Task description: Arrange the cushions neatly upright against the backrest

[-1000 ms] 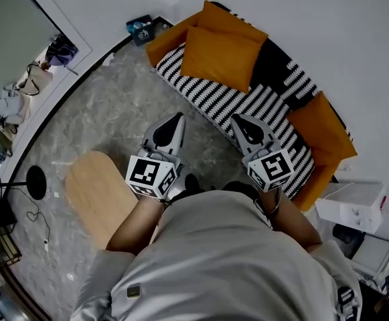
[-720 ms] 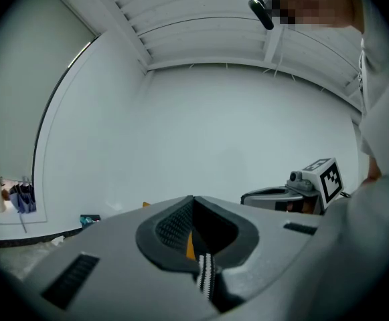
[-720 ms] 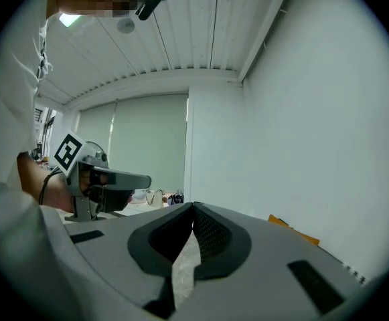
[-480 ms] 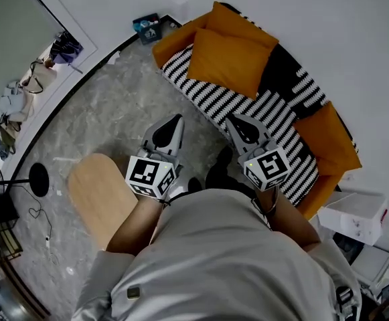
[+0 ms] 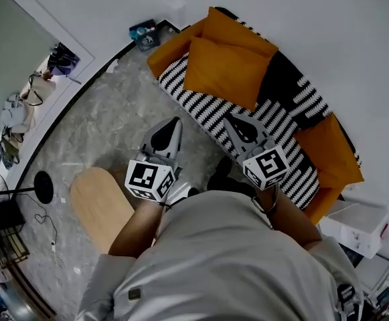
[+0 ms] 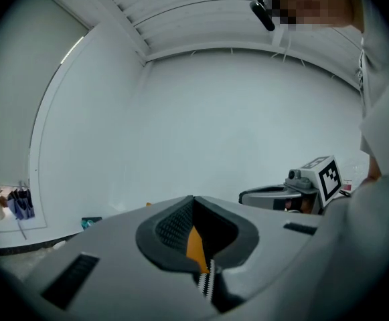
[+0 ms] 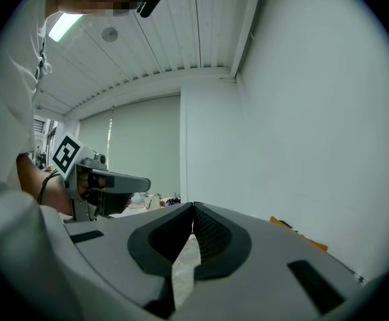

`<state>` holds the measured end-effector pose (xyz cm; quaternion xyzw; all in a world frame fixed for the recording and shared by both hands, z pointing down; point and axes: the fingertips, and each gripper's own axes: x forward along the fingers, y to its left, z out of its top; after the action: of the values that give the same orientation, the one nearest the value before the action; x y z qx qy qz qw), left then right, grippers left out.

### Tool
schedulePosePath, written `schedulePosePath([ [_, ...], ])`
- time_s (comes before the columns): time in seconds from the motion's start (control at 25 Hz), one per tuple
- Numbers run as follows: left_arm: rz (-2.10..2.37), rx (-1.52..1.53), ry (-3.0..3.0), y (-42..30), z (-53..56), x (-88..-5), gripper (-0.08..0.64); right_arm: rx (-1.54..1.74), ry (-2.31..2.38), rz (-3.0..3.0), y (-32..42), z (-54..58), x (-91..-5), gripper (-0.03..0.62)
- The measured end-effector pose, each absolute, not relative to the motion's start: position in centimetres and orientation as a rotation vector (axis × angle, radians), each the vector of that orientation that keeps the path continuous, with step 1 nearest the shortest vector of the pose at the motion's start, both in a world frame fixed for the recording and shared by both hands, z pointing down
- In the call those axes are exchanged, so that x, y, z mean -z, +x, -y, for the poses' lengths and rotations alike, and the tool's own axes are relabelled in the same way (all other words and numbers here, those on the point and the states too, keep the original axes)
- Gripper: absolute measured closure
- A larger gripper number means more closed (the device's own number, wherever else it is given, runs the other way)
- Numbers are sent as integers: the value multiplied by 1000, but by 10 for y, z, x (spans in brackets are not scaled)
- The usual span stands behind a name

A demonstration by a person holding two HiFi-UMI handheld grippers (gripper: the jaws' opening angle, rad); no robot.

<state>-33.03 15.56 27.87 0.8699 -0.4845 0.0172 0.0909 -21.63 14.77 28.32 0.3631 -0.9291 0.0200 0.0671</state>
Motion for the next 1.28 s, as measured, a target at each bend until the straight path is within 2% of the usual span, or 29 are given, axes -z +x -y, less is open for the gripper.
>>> schedulePosePath([
  [0.32, 1415, -108, 2585, -273, -76, -278, 551, -76, 1129, 2783, -146, -65, -278, 567],
  [0.68, 1371, -129, 2620, -213, -25, -281, 551, -49, 1223, 2782, -80, -21, -269, 566],
  [1.28, 1220, -136, 2720, -164, 78, -278, 551, -22, 1306, 2709, -42, 58, -271, 566],
])
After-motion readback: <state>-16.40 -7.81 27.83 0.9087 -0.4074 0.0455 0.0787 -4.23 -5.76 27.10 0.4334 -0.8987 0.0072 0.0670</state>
